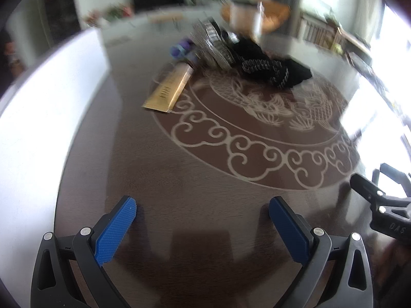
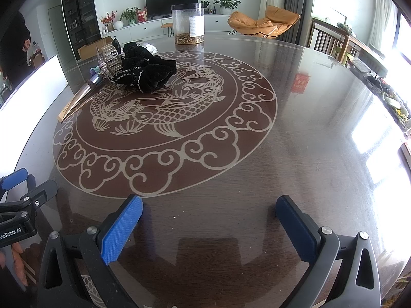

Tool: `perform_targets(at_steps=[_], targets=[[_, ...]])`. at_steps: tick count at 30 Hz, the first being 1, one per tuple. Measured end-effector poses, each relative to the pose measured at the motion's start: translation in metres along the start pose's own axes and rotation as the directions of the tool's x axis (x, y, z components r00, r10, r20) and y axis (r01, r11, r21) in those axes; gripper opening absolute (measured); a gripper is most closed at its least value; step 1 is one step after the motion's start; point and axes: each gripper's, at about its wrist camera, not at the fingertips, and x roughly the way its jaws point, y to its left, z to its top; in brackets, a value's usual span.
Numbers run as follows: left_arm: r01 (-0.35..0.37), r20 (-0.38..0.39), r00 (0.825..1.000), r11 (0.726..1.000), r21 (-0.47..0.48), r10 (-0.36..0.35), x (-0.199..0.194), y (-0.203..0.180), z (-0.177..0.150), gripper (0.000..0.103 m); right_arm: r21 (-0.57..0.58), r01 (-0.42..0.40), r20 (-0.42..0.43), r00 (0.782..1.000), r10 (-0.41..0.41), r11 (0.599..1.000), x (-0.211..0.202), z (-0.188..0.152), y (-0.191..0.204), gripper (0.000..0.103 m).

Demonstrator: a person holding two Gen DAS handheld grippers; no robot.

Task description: Organize objects

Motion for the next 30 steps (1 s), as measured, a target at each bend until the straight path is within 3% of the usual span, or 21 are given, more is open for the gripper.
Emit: perform_targets(at_steps=[2,5,12,13,14,15,17,20,28,30], targets=[[0.075,0.024,0.997,0.995,-0.062,-0.073,-0.004,0.017,0.02,0.103,0.0,0.0,0.0,1.0,0.0,1.0,0.0,0.0,0.0,0.103],[0.071,0.066,0.996,0.989,-0.126,-0.063,0.0,0.04,0.064,0.103,0.0,0.0,0.0,1.0,0.0,1.0,0.0,0.0,0.0,0.103],[-0.001,-0.078,0.997,0.996,-0.084,-0.006,0.076,0.042,0.132,0.101,-0.001,-0.001,0.0,1.0,0.001,1.0,0.0,0.0,0.0,0.103],[-0.017,-0.065,0.998,0.997,-0.081,0.011,0.079,0.043,0.137,0.097,-0.001,-0.001,0.0,1.0,0.001,1.0,0.0,0.0,0.0,0.103],[-0.015,-0.053,0.999,0.997,-0.08,0.011,0.079,0.043,0.14,0.087,-0.001,-0.001,0.0,1.0,0.001,1.0,0.0,0.0,0.0,0.103],[-0.008,-0.03,1.0,0.997,-0.078,0.006,0.077,0.042,0.141,0.064,-0.001,-0.001,0.0,1.0,0.001,1.0,0.0,0.0,0.0,0.103],[0.021,0.008,1.0,0.998,-0.064,-0.02,0.072,0.039,0.138,0.034,-0.001,-0.001,0.0,1.0,0.001,1.0,0.0,0.001,0.0,0.103],[0.05,0.024,0.999,0.997,-0.065,-0.048,0.062,0.033,0.118,0.025,-0.001,-0.001,0.0,1.0,0.001,1.0,0.0,0.001,0.0,0.103],[0.047,0.071,0.997,0.99,-0.131,-0.038,-0.007,0.022,0.0,0.027,-0.002,-0.001,0.0,1.0,0.001,1.0,0.0,0.001,0.0,0.103],[0.059,0.093,0.994,0.994,-0.095,-0.05,-0.011,0.021,-0.011,0.045,-0.002,-0.001,-0.001,1.0,0.001,1.0,0.0,0.001,0.0,0.103]])
